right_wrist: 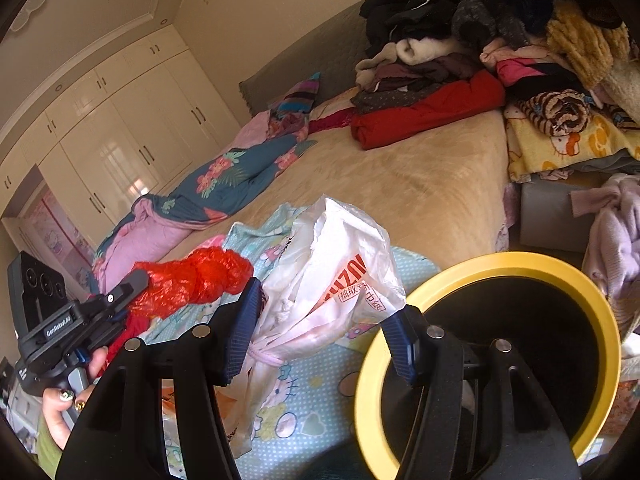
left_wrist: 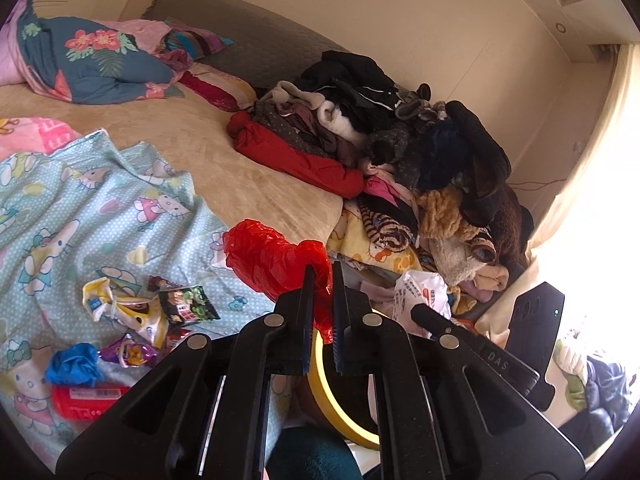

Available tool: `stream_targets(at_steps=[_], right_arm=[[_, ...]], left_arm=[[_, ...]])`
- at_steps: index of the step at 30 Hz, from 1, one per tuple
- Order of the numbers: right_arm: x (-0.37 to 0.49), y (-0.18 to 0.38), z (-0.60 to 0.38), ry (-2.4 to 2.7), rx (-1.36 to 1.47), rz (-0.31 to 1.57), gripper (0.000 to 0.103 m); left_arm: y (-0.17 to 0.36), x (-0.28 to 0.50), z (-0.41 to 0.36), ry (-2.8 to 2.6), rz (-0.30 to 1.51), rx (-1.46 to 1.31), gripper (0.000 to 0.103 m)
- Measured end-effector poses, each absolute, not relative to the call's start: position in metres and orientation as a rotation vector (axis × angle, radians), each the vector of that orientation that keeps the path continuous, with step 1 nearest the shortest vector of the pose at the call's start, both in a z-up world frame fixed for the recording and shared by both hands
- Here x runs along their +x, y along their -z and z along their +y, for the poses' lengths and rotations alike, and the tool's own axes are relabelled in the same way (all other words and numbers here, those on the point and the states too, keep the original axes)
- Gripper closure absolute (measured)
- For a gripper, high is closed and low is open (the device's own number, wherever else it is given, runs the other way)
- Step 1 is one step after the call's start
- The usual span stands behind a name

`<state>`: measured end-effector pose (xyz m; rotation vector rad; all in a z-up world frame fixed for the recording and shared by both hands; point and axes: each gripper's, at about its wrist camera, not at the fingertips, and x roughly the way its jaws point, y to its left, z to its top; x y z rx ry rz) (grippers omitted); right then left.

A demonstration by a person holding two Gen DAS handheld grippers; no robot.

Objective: Collect trash
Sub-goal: 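Carry both bags over the bin and open both tools to drop them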

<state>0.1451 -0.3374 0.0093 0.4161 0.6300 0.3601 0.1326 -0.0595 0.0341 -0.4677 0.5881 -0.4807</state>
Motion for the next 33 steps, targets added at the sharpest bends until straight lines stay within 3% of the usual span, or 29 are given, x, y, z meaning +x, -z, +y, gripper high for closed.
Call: stream_targets(at_steps=[33], right_arm=[[0.132, -0.003, -0.445, -0.061, 0.391, 0.568, 0.047]], left_arm=[[-0.014, 0.116, -0.161, 0.656, 0.671, -0.335, 0.099]])
